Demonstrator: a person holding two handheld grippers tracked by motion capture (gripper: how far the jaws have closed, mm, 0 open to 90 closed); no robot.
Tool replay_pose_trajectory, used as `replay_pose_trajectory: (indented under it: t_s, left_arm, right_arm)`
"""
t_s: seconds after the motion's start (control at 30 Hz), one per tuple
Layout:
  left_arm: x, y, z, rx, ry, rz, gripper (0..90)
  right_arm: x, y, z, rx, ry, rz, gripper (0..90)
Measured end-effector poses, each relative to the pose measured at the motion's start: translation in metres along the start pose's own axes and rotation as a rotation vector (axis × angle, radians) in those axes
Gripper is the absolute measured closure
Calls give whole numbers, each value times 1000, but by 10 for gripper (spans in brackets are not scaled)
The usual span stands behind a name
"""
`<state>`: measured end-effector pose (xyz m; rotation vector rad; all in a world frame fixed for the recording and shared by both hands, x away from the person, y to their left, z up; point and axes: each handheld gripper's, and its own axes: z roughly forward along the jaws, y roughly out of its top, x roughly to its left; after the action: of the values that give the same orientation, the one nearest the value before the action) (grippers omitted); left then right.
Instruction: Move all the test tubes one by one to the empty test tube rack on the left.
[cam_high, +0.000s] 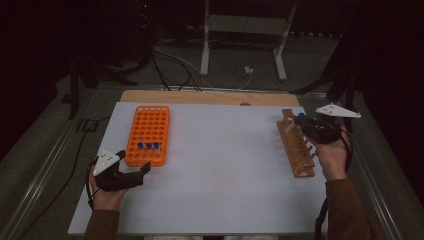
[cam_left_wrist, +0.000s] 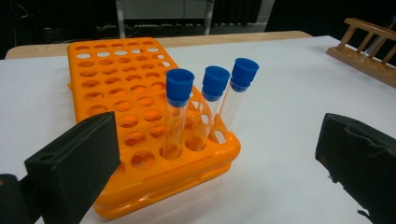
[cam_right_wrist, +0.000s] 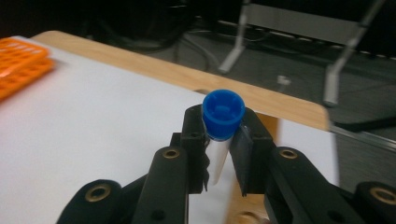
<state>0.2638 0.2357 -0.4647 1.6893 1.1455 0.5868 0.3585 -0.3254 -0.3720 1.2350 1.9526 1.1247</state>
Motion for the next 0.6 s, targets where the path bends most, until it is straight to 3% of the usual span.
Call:
replay_pose_trajectory:
  t_s: [0.23,0.6]
  left_arm:
    - [-2,1,0,-9,2,3,7]
    - [-11,6,1,-28,10,47,7]
  right_arm:
    - [35,4,11,5,106,-42,762]
    - [97,12,30,-3,254,-102,761]
